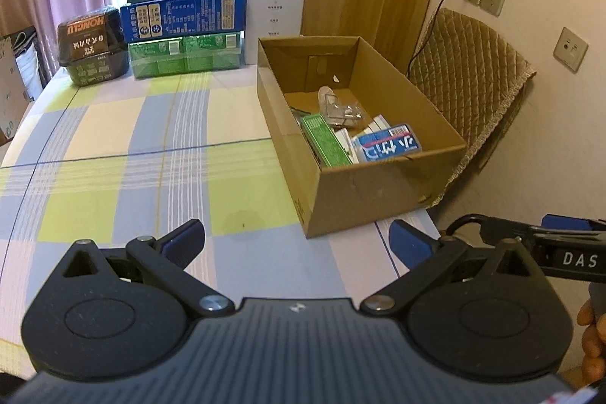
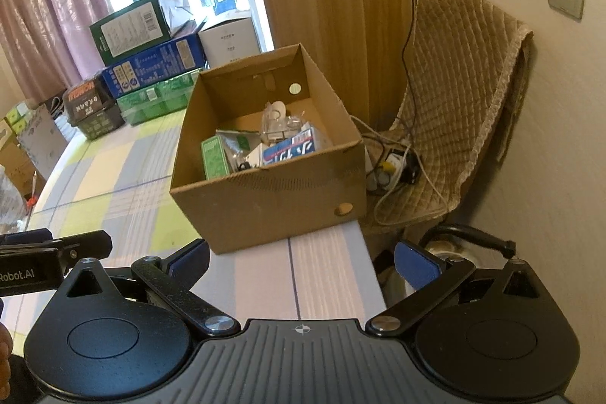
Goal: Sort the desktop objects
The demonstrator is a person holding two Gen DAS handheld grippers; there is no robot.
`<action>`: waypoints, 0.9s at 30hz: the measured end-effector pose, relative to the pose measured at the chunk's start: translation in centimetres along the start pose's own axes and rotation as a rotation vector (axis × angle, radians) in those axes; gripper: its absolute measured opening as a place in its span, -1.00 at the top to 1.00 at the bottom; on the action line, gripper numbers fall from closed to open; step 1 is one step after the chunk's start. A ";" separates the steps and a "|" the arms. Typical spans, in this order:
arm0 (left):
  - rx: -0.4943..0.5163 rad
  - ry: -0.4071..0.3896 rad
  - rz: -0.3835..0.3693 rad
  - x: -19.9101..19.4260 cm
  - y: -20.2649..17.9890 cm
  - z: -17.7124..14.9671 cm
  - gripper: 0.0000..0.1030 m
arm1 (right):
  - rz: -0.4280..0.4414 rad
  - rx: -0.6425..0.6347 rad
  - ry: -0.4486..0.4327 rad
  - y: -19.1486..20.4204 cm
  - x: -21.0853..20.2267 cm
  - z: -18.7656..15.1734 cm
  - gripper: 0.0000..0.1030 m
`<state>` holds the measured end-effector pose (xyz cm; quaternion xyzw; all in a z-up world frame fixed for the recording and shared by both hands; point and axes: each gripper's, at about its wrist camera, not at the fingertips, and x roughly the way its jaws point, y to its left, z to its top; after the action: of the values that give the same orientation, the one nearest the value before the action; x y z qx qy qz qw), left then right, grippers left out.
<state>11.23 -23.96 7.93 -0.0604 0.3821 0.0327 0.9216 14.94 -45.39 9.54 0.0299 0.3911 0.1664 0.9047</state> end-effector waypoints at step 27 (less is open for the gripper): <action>-0.016 0.037 -0.017 0.6 -0.1 -1.2 -0.98 | 0.013 -0.008 -0.028 1.0 -1.4 -0.3 -0.96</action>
<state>10.88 -24.26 6.68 -0.0716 0.3983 0.0266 0.9141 13.57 -44.96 10.43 0.0311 0.3775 0.1732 0.9091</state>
